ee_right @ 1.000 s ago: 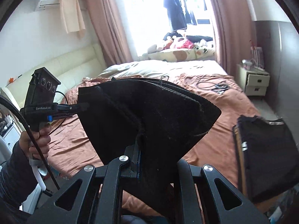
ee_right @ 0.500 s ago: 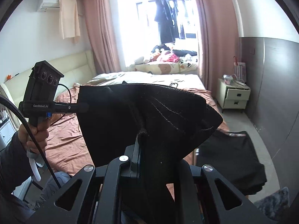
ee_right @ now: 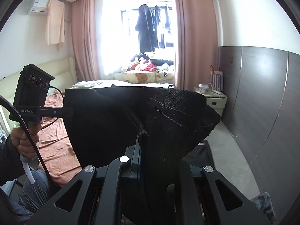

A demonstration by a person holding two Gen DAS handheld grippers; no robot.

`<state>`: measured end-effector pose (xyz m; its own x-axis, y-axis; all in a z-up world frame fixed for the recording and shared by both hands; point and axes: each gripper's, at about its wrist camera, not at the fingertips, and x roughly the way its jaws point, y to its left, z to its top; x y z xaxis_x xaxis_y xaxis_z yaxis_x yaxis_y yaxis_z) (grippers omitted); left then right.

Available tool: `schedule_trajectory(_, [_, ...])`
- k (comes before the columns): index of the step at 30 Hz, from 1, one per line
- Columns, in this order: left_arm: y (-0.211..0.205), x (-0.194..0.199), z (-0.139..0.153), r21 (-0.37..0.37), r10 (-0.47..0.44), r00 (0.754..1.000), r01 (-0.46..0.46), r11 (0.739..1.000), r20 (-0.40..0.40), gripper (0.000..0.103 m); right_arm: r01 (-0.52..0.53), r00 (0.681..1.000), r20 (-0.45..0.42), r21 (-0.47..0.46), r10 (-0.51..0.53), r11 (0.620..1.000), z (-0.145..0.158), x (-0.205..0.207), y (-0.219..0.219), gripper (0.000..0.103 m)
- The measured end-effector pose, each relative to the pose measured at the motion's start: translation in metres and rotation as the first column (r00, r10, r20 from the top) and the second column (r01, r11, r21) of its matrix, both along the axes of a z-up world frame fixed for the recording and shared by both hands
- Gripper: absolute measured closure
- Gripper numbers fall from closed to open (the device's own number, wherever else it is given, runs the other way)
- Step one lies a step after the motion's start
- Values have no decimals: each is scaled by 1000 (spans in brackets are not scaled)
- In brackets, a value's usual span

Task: Fold small clothes
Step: 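Lift the folded black shirt with both grippers and carry it toward the clothes stack, then lower the shirt onto the stack, open the right gripper, then open the left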

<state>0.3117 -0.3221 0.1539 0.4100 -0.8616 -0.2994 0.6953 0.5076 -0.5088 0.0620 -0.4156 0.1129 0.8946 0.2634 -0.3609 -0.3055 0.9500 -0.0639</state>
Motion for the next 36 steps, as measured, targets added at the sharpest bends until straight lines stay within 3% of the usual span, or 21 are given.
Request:
schedule_trajectory(7, [-36, 31, -16, -6, -28, 999, 28, 1000, -17, 99, 23, 1000, -5, -46, -23, 999, -9, 6, 2, 95])
schedule_trajectory(10, [-47, 44, -30, -29, -52, 997, 50, 998, -49, 99, 28, 999, -23, -25, -29, 999, -16, 11, 1, 95])
schedule_trajectory(15, [-68, 70, -54, 0, -67, 995, 67, 998, -80, 99, 51, 997, -59, -14, -52, 999, -33, 27, 12, 95])
schedule_trajectory(30, [-69, 181, -105, 12, 6, 983, -4, 1000, -182, 99, 72, 983, -169, -9, -73, 997, -70, 94, 75, 95])
schedule_trajectory(36, [-73, 229, -133, 40, 32, 974, -23, 999, -224, 99, 91, 970, -230, 16, -85, 996, -87, 112, 79, 95])
